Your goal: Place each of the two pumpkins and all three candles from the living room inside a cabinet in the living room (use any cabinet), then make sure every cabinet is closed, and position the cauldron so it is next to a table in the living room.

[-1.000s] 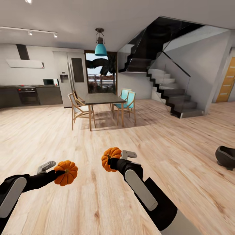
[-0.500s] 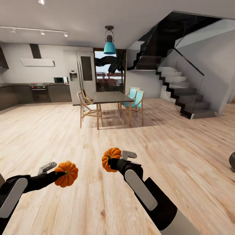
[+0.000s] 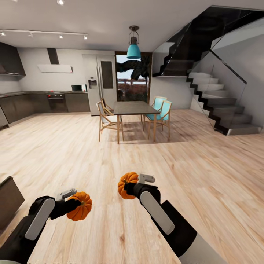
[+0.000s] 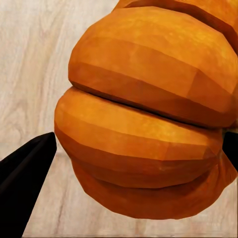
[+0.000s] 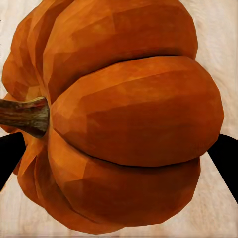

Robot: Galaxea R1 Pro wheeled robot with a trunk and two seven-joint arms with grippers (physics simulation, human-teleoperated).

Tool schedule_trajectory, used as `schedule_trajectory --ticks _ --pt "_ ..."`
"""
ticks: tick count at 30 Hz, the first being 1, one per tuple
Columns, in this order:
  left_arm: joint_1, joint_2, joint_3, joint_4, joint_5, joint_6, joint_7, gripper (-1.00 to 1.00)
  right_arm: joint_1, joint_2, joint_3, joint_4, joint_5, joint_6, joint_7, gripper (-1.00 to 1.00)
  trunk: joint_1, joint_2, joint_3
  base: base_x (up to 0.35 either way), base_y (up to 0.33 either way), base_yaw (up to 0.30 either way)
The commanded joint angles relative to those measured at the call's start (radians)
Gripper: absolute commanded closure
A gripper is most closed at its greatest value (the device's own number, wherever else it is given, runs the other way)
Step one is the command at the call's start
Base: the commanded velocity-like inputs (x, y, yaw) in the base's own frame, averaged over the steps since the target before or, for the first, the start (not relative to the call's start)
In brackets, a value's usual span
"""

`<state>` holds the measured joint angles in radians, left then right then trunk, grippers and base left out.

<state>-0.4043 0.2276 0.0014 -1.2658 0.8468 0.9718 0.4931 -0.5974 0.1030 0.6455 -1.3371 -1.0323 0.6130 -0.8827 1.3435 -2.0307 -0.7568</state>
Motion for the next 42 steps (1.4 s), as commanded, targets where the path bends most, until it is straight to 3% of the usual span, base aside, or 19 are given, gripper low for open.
schedule_trajectory --ticks 1,4,6,11,14,21,25,34,42 --pt "-0.001 -0.022 -0.019 0.010 -0.005 0.000 0.014 1.00 -0.001 -0.003 0.001 -0.002 -0.007 0.004 -0.010 1.00 -0.004 0.007 0.001 0.000 0.000 0.172" --pt "-0.001 -0.051 -0.056 0.051 -0.012 -0.011 0.017 1.00 -0.001 -0.004 0.001 -0.003 -0.008 0.002 -0.009 1.00 -0.016 0.028 0.006 0.000 0.000 0.172" --pt "-0.001 -0.065 -0.082 0.075 -0.037 -0.041 0.018 1.00 0.000 -0.006 0.002 -0.003 -0.007 -0.008 -0.010 1.00 -0.023 0.042 0.009 0.000 0.000 0.172" --pt "-0.001 -0.091 -0.105 0.109 -0.112 -0.109 0.018 1.00 0.022 -0.016 0.002 0.012 -0.008 -0.018 0.012 1.00 -0.042 0.077 0.018 0.000 0.000 0.172" --pt "-0.001 -0.109 -0.108 0.156 -0.128 -0.117 0.017 1.00 0.041 -0.017 0.002 0.007 -0.007 -0.019 0.027 1.00 -0.054 0.098 0.024 0.000 0.000 0.138" --pt "-0.003 -0.101 -0.100 0.151 -0.128 -0.115 0.007 1.00 0.047 -0.017 0.000 0.010 -0.006 -0.018 0.035 1.00 -0.081 0.147 0.045 0.000 0.000 0.021" --pt "-0.006 -0.103 -0.100 0.141 -0.120 -0.108 0.007 1.00 0.047 -0.035 0.001 0.005 -0.009 -0.011 0.034 1.00 -0.096 0.175 0.057 0.000 0.000 0.000" --pt "-0.005 -0.101 -0.099 0.121 -0.113 -0.099 0.007 1.00 0.047 -0.042 0.001 -0.025 -0.008 -0.004 0.032 1.00 -0.096 0.175 0.057 0.019 0.000 0.000" --pt "-0.005 -0.102 -0.098 0.100 -0.112 -0.095 0.007 1.00 0.047 -0.042 0.000 -0.033 -0.011 0.002 0.023 1.00 -0.096 0.175 0.057 0.289 0.000 0.000"
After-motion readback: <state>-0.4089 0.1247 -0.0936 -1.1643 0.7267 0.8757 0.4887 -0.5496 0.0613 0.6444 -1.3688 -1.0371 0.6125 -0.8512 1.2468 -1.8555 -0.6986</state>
